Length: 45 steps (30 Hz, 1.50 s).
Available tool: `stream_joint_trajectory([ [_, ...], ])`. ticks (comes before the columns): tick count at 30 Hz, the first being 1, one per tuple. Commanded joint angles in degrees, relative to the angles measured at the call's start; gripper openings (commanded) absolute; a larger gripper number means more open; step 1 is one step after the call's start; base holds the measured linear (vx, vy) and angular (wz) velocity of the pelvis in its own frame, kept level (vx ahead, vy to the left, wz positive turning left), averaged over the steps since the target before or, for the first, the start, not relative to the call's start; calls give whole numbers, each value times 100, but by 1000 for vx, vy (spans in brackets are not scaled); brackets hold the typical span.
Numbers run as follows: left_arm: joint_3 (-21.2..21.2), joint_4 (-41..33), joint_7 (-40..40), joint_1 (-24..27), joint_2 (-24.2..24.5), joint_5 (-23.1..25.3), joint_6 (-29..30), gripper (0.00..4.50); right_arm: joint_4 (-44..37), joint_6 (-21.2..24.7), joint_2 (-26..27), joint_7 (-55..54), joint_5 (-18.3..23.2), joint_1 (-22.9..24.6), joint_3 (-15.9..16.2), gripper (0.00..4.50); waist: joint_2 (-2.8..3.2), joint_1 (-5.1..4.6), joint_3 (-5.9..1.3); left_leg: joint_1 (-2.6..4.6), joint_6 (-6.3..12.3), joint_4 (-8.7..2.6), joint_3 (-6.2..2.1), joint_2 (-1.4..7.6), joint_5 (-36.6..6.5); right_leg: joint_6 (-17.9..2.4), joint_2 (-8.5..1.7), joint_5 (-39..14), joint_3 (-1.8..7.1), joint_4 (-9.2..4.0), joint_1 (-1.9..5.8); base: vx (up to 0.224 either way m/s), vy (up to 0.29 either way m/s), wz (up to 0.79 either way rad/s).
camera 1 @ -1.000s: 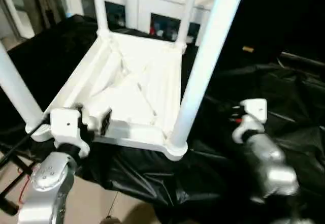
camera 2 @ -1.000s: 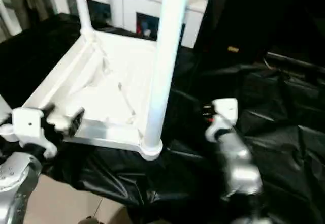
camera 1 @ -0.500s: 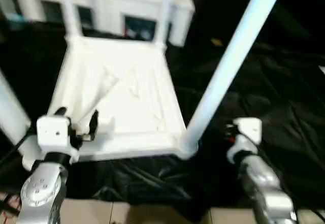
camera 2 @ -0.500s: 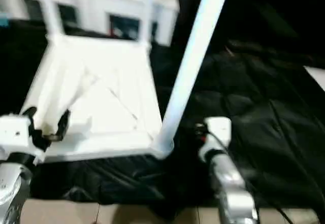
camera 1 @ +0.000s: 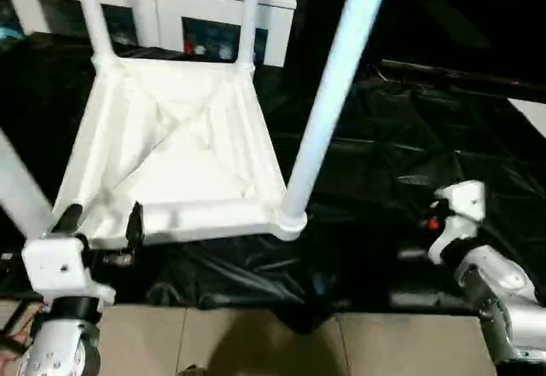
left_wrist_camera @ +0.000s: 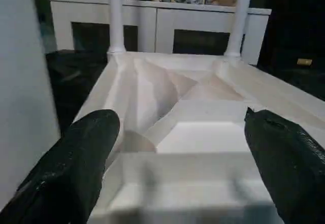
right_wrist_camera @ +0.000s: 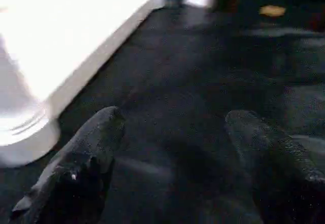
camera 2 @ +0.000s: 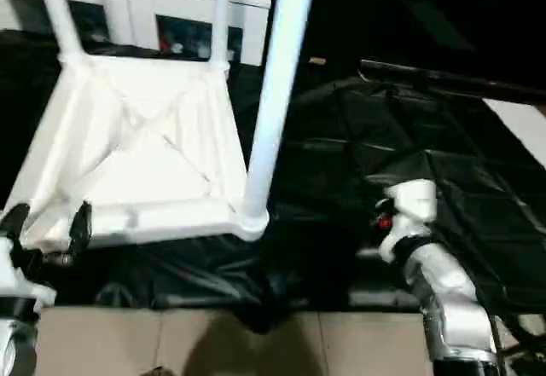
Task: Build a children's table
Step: Move to table
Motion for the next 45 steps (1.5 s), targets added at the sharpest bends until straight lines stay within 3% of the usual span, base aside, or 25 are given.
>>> stream_joint_trajectory([
  [1,-141,-84,-25,-25,-9,45,16,450,-274,67,-150,234,200,49,32,413,84,7,-131,123,-432,-621,-323,680,-2023,-741,-568,-2007,388,-551,-73,0,0,0],
  [3,-270,122,-182,-254,29,27,134,450,-318,134,-84,-74,-25,77,93,433,257,13,-160,127,-458,-644,-312,683,-1735,-810,-514,-1254,379,-467,-79,0,0,0],
  [4,-334,211,-218,-406,14,16,148,450,-384,217,70,-321,-87,149,71,433,184,-17,-165,128,-465,-635,-289,676,-1643,-814,-477,-1093,372,-470,-87,0,0,0],
  [9,-510,769,-119,-1092,22,167,397,450,-283,-317,660,-1382,-874,252,349,433,423,-67,-255,87,-639,-640,-330,645,-1215,-936,-402,9,340,-270,-30,0,0,0],
  [11,-509,1037,-74,-1380,80,270,443,450,-170,-348,884,-1592,-974,205,559,433,384,-141,-283,141,-873,-632,-389,700,-1255,-909,-239,338,284,-221,-43,0,0,0],
  [12,-489,1061,-42,-1435,68,259,473,450,-150,-369,930,-1612,-967,193,581,433,536,-221,-357,-52,-204,-712,-906,452,-1638,-935,-51,403,-178,-131,166,0,0,0],
  [13,-425,1130,53,-1518,94,321,457,450,-137,-357,1037,-1630,-940,173,645,433,597,-338,-362,88,83,-704,-1173,564,-1604,-1100,28,316,-215,0,41,6,-55,37],
  [15,-305,1180,169,-1598,200,419,447,450,-55,-418,1213,-1672,-1019,100,856,433,663,-601,-306,283,1525,-859,-2051,721,-789,-1441,237,-1080,-70,546,-270,43,-111,47],
  [16,-303,1181,175,-1598,203,425,449,450,-53,-419,1217,-1672,-1021,98,862,433,591,-663,-312,280,1931,-865,-2234,518,-400,-1576,237,-1186,118,601,-358,14,-195,53],
  [17,-219,1167,216,-1589,234,382,522,450,-14,-402,1309,-1634,-996,71,929,433,591,-663,-312,280,1931,-865,-2234,518,-400,-1576,237,-1186,118,601,-358,-13,-278,55],
  [18,-119,1140,217,-1575,230,245,566,450,64,-518,1410,-1592,-998,33,985,433,333,-599,-390,-266,1750,-578,-1913,-309,5,-2200,-127,-418,509,-73,139,-13,-278,55],
  [19,-38,1107,252,-1514,247,217,594,450,169,-442,1537,-1550,-891,-3,987,433,152,-395,-339,-466,1250,341,-896,-514,-63,-2105,-513,1358,807,-486,383,-33,-269,44],
  [20,-31,1099,261,-1505,246,220,600,450,181,-438,1545,-1551,-887,-8,988,433,251,-351,-298,-359,769,354,-782,-317,73,-1424,-739,1693,704,-400,291,-36,-225,4],
  [21,49,858,420,-1322,176,270,701,450,368,-462,1609,-1496,-878,-116,1051,433,57,-212,-262,-366,54,403,-635,-185,5,133,-787,1950,647,-478,244,-36,-225,4],
  [23,111,670,535,-1200,92,305,769,450,517,-509,1621,-1421,-867,-216,1093,433,57,-11,-302,-449,163,635,-645,-121,-680,1195,-1074,2221,1110,-458,413,-14,-157,-3],
  [25,50,608,602,-1072,141,518,869,450,694,-493,1560,-1414,-921,-286,1115,433,87,117,-280,-419,-29,616,-756,-25,-866,556,-1101,2797,1098,-381,510,-6,-94,4],
  [27,86,578,589,-1022,184,497,893,450,593,-440,1464,-1204,-809,-250,1116,433,179,233,-268,-85,7,-50,-724,152,-225,-601,-435,2401,603,-329,467,0,0,0],
  [28,154,588,540,-1042,213,396,846,450,437,-414,1416,-1035,-678,-176,1062,433,364,183,-349,216,499,-357,-831,659,271,-679,-187,1960,378,-50,260,-12,66,11],
  [29,256,701,446,-1131,258,238,704,450,240,-383,1325,-744,-463,-79,999,433,364,183,-349,216,499,-357,-831,659,271,-679,-187,1960,378,-50,260,-7,71,24],
  [30,271,820,233,-1161,324,80,572,450,150,-355,1254,-563,-362,-33,994,443,435,98,-387,571,1586,-330,-1156,1333,1509,-792,-263,637,423,342,-336,-7,71,24],
  [32,305,980,-141,-1194,408,-224,436,450,85,-350,1156,-382,-280,-26,978,443,342,78,-264,219,1586,-294,-755,805,1249,-952,-311,686,474,39,-186,-41,55,10],
  [33,358,1044,-154,-1225,405,-268,373,450,109,-394,1085,-327,-267,-61,924,443,358,114,-200,146,1059,-359,-561,574,120,-1172,-383,222,521,-120,-84,-58,56,3],
  [36,676,1006,-277,-1279,464,-653,408,450,-176,-291,689,102,-120,-100,911,443,231,97,-177,188,-152,-545,-403,593,-1626,-1211,-381,-935,520,-268,9,-74,15,2],
  [41,857,978,-139,-1189,550,-682,558,450,-550,37,185,936,231,-11,954,443,-12,38,-141,130,-385,-589,-354,609,-1992,-837,-417,-1969,523,-393,-48,-57,6,-1],
  [45,1000,1230,-62,-1457,760,-637,676,450,-534,248,-7,1483,470,-107,1148,443,49,88,-153,130,-342,-586,-349,614,-1536,-804,-397,-1472,509,-361,-107,0,0,0],
])
